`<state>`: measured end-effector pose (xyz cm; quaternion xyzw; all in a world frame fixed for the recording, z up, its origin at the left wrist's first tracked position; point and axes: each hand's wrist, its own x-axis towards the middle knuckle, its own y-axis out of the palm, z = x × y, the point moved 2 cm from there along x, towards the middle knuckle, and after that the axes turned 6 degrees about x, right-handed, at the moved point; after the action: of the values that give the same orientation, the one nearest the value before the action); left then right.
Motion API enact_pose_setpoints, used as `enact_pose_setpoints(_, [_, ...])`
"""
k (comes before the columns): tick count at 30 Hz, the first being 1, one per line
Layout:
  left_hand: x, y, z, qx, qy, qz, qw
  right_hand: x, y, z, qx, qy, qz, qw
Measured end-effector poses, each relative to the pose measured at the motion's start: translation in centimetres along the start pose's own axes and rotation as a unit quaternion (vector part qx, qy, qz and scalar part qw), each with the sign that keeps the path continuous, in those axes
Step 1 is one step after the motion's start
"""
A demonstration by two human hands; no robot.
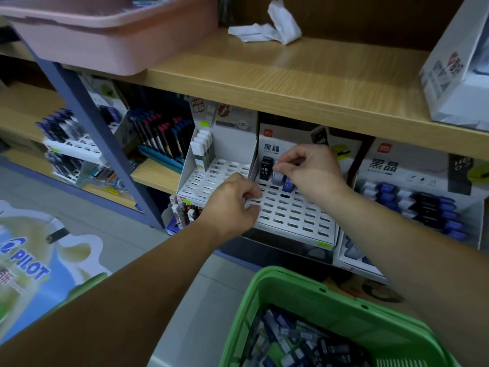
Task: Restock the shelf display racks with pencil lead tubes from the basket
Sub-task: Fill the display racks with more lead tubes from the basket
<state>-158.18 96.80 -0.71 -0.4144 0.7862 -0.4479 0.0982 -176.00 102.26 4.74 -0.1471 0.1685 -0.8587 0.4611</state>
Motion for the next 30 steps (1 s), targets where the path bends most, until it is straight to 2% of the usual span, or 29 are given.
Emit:
enact_pose_setpoints(10, [0.4, -0.2, 0.1, 0.025, -0.047, 0.012, 0.999, 0.2, 0.1, -0.6, -0.041, -0.041, 0.032, 0.998])
enact_pose_setpoints(15, [0.2, -0.2, 0.3, 0.021, -0.055, 0.019, 0.998, 0.3, 0.6, -1.5, -0.145, -0.099, 0.044, 0.984])
enact_pose_setpoints(19, [0.2, -0.6, 0.1, 0.013, -0.064, 0.03, 0.997, 0.2, 0.3, -1.2, -0.186, -0.133, 0.056, 0.972])
enact_pose_setpoints(22, [-0.1, -1.3, -0.6, 0.003, -0.059, 0.042, 0.997, -0.5, -0.5, 0.1, -0.173, -0.158, 0.059, 0.97])
enact_pose_setpoints(26, [-1.4, -2.7, -2.9, 0.019, -0.038, 0.062, 0.997, -3.7, -1.5, 2.2, -0.09, -0.12, 0.106, 0.983])
enact_pose_setpoints(30, [-4.6, -2.0, -5.7, 0.068, -0.003, 0.095, 0.993, -10.4, -3.1, 3.3, -0.073, -0.113, 0.155, 0.979])
